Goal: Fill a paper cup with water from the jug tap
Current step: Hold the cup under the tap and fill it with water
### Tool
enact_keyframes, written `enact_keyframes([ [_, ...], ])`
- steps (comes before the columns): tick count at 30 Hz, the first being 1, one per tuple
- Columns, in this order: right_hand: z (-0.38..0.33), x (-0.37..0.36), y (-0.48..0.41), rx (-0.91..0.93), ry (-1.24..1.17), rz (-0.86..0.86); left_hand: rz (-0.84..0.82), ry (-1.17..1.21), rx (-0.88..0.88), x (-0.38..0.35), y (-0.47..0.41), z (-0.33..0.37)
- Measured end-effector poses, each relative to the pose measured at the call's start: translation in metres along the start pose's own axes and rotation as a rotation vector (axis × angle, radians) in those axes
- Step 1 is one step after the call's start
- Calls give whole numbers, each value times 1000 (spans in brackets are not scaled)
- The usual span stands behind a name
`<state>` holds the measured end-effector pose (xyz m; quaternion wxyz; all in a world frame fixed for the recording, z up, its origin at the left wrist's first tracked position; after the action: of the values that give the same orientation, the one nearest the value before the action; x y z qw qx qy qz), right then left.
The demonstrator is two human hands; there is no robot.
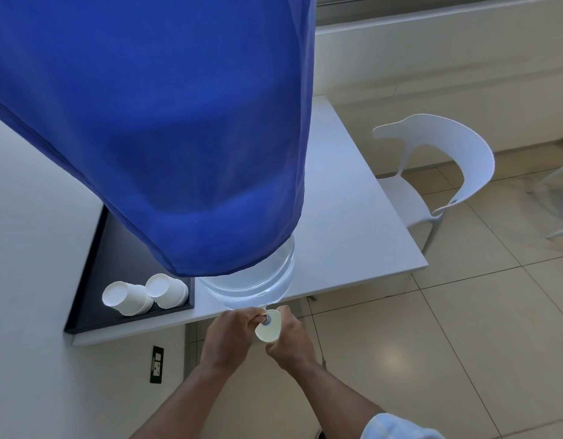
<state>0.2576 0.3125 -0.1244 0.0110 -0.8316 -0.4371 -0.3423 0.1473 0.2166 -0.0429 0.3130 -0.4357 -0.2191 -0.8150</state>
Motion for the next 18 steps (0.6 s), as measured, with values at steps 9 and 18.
enact_keyframes([
  [9, 1, -6, 0, -3, -4, 36, -153, 251, 160, -4, -1, -7],
  [18, -1, -4, 0, 9, -2, 79, -146, 631, 345, -5, -3, -8],
])
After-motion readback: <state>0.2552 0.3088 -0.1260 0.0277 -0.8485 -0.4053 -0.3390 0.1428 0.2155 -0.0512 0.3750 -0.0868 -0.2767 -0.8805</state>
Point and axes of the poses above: each hand's wrist, its own y-axis away from the middle knuckle, its own x-axis out of the back of the hand, z = x × y, the point moved 3 cm from there along -y, towards the middle knuckle, and after that the axes turned 5 degrees about x, right-handed, at the moved point
